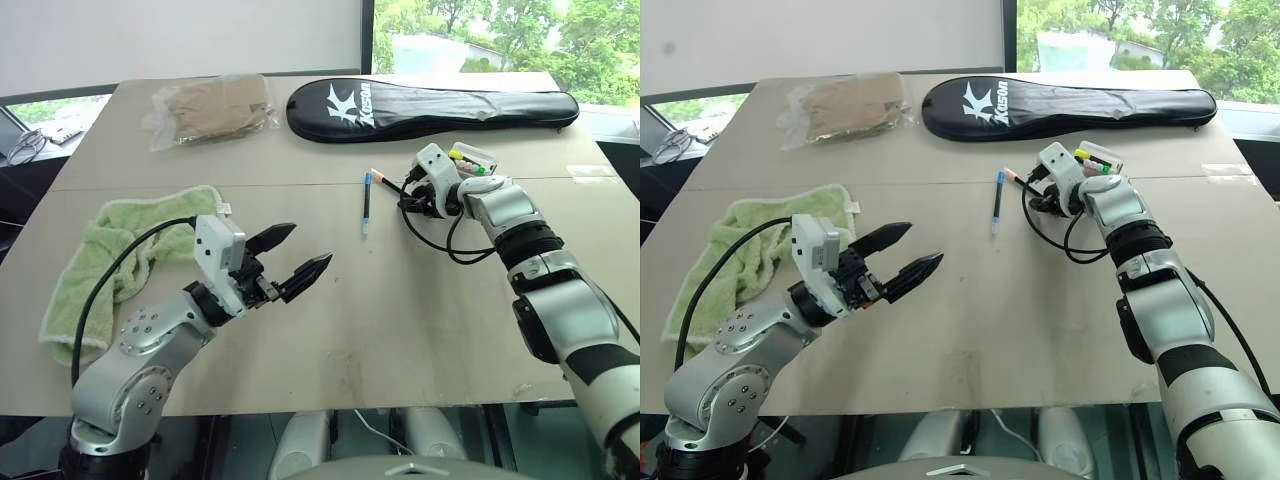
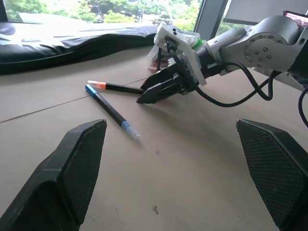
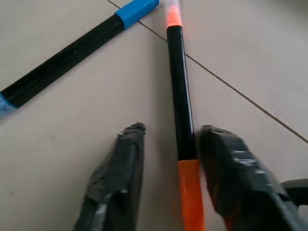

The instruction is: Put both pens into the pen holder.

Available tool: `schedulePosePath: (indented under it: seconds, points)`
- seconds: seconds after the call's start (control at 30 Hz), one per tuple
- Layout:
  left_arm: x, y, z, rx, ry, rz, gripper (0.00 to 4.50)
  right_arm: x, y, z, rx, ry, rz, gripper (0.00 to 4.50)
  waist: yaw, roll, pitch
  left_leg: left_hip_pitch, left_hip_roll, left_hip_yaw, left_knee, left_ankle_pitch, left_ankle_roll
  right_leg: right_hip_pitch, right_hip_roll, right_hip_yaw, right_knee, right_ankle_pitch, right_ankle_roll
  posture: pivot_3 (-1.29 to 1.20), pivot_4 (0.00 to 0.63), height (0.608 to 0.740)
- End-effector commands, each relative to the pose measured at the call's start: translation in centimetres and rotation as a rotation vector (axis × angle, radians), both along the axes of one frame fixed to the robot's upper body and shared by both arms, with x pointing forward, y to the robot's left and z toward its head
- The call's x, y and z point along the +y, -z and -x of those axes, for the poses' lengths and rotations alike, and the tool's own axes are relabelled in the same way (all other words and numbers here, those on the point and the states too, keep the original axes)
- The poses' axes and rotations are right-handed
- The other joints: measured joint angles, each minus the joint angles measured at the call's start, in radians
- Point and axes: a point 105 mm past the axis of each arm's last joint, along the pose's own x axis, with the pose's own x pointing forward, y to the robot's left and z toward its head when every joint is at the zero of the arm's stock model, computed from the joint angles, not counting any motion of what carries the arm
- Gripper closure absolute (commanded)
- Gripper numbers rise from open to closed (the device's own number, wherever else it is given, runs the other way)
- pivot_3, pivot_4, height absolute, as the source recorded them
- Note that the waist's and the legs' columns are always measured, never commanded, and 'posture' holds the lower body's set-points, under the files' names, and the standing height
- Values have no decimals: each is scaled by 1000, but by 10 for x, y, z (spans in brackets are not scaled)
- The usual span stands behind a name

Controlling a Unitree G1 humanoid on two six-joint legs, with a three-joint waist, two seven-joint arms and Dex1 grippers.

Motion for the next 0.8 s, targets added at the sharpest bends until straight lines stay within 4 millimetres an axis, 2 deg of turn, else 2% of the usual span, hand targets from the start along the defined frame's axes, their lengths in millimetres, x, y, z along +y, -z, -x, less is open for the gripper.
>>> schedulePosePath:
  seconds: [0.03,0.07,0.2,0.3,0.4,0.5,0.57,0.6,0.63,0.8]
  points:
    - [-1,-13,6,-65,-5,-1,0,-10,-5,1,5,-15,7,4041,4,0,0,0,0,0,0,0,0,0,0,0,0,0,0,0,150,740]
    - [-1,-13,7,-64,-6,-1,0,-11,-8,5,10,-41,2,4446,5,0,0,0,0,0,0,0,0,0,0,0,0,0,0,0,150,740]
    - [-1,-12,8,-59,-7,-1,0,-19,-15,36,49,-184,9,4446,14,0,0,-2,-1,-2,1,0,0,0,-1,-2,-1,0,0,0,150,740]
    - [0,-12,8,-56,-4,-2,0,-37,-16,70,91,-281,50,4446,18,0,0,-4,-1,-2,1,0,0,-2,-1,-2,-1,0,0,0,150,740]
    - [-1,-10,6,-49,15,-7,0,-76,-1,107,128,-331,221,4446,31,0,0,-12,0,-3,2,0,0,-9,-1,-3,-1,0,0,0,150,740]
    - [-3,-10,4,-48,33,-11,0,-89,9,128,189,-355,263,4446,26,0,0,-12,0,-2,2,0,0,-9,-1,-3,-1,0,0,0,150,740]
    - [-6,-10,2,-48,50,-11,0,-93,13,133,198,-349,283,4446,23,0,0,-11,0,-1,2,0,0,-8,0,-1,0,0,0,0,150,740]
    - [-6,-10,2,-48,57,-13,0,-95,15,133,196,-344,300,3485,22,0,0,-9,0,-1,2,0,0,-7,0,-1,1,0,0,0,150,740]
    - [-6,-11,1,-49,63,-16,0,-95,16,132,194,-341,310,3177,22,0,0,-9,0,0,2,0,0,-7,0,-1,1,0,0,0,150,740]
    - [-4,-12,-2,-53,68,-24,0,-71,7,119,145,-287,216,898,7,-3,-2,-8,0,0,3,0,0,-5,0,0,0,1,1,0,150,740]
